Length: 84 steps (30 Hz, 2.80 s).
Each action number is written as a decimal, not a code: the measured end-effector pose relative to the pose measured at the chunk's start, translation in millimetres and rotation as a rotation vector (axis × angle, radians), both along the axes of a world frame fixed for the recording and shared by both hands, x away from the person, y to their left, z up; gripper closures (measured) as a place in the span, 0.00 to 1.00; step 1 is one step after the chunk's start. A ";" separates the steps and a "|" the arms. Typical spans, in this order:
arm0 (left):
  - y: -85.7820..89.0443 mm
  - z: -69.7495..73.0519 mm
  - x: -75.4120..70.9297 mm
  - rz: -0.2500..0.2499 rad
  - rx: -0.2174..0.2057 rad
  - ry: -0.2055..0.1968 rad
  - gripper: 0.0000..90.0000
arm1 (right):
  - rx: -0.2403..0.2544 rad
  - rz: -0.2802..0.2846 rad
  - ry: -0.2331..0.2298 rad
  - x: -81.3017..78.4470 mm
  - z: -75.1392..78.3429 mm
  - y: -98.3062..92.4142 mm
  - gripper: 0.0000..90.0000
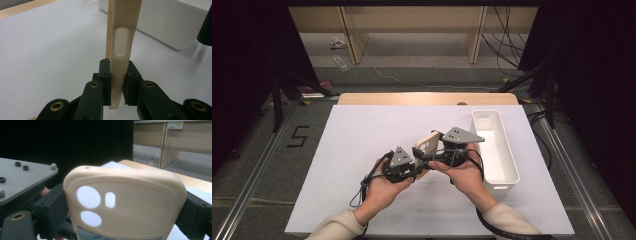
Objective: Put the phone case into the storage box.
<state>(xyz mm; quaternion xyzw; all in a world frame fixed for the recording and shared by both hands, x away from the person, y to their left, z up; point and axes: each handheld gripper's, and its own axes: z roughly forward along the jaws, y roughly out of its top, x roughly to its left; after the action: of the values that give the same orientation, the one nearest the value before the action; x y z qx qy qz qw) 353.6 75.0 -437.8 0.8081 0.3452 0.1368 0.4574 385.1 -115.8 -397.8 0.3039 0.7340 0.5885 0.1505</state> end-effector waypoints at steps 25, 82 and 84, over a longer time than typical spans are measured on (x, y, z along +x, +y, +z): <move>14.7 1.1 -14.0 -0.084 0.073 -0.067 0.06 | 0.018 -0.022 -0.016 1.8 9.5 -6.0 0.14; 73.9 -4.6 -24.7 0.007 0.097 -0.071 0.00 | 0.034 -0.118 -0.041 16.8 30.6 -41.4 0.14; 73.8 -4.6 -24.7 0.007 0.096 -0.071 0.00 | 0.033 -0.122 -0.043 17.3 31.2 -42.6 0.14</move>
<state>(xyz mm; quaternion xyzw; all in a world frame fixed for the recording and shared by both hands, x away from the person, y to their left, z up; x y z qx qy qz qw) 329.0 148.8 -442.4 0.8225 0.3245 0.1835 0.4296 402.4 -158.5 -366.7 0.3376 0.7010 0.5965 0.1968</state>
